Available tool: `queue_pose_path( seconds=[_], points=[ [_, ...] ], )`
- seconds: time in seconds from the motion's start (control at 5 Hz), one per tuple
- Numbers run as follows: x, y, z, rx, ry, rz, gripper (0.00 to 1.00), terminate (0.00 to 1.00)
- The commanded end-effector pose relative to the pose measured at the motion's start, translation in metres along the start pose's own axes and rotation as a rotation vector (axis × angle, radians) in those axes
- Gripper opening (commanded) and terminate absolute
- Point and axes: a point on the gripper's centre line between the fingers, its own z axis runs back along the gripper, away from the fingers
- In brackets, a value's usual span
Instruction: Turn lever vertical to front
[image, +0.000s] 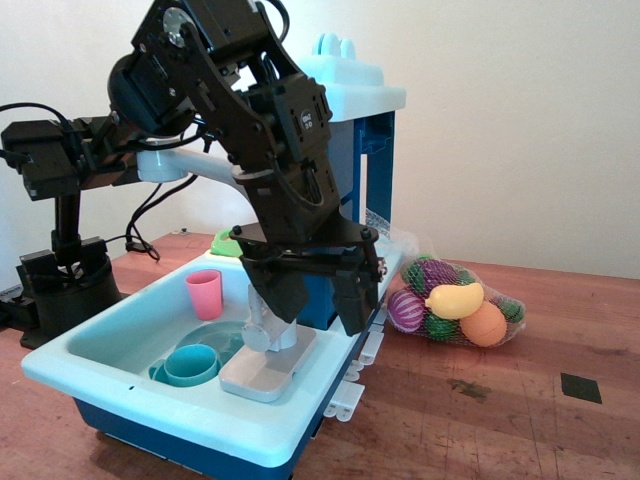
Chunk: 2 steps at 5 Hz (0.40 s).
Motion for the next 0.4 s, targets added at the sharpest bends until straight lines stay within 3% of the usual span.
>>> queue_pose_path(
  seconds=[0.0, 0.2],
  points=[
    [0.000, 0.000, 0.000, 0.000, 0.000, 0.000, 1.00, 0.00],
    [-0.014, 0.023, -0.002, 0.022, 0.039, 0.013, 1.00, 0.00]
  ],
)
